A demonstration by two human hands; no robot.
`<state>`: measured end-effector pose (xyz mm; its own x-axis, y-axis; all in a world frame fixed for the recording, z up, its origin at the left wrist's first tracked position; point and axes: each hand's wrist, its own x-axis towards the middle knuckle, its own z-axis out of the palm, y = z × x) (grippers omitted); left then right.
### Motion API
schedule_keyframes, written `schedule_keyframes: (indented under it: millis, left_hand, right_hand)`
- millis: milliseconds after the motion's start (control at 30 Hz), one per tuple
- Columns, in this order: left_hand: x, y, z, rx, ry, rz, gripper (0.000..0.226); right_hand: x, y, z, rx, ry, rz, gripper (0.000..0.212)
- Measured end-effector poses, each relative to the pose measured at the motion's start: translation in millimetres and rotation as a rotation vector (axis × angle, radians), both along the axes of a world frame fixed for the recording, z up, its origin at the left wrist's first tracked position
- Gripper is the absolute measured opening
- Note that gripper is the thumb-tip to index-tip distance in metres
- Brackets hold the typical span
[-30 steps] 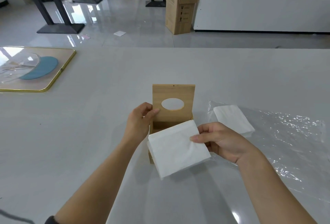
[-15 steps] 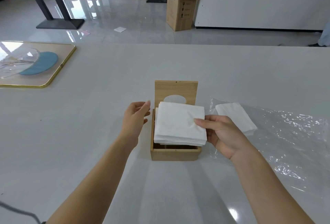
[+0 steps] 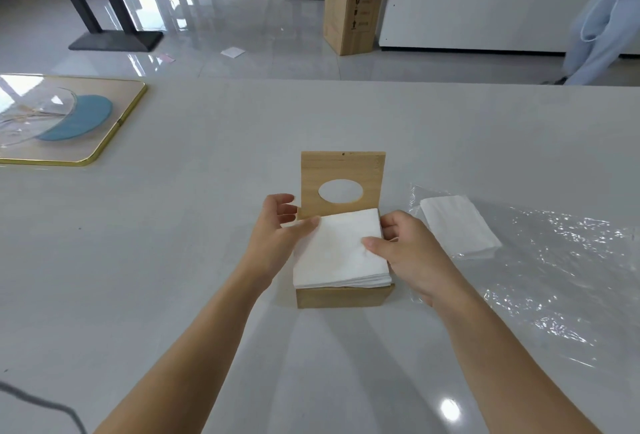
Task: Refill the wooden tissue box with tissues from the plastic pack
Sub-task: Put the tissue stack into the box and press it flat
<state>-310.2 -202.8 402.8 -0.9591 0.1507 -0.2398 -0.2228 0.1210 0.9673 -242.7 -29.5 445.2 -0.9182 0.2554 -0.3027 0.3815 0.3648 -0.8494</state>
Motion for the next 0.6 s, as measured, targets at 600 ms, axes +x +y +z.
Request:
schedule_keyframes:
  millis: [600]
  left_hand:
    - [14.9,-2.0,-0.2,0.035,0.055,-0.251,0.089]
  right_hand:
    - [-0.1,-15.0,-11.4,0.455,0.039,0.001,0.024]
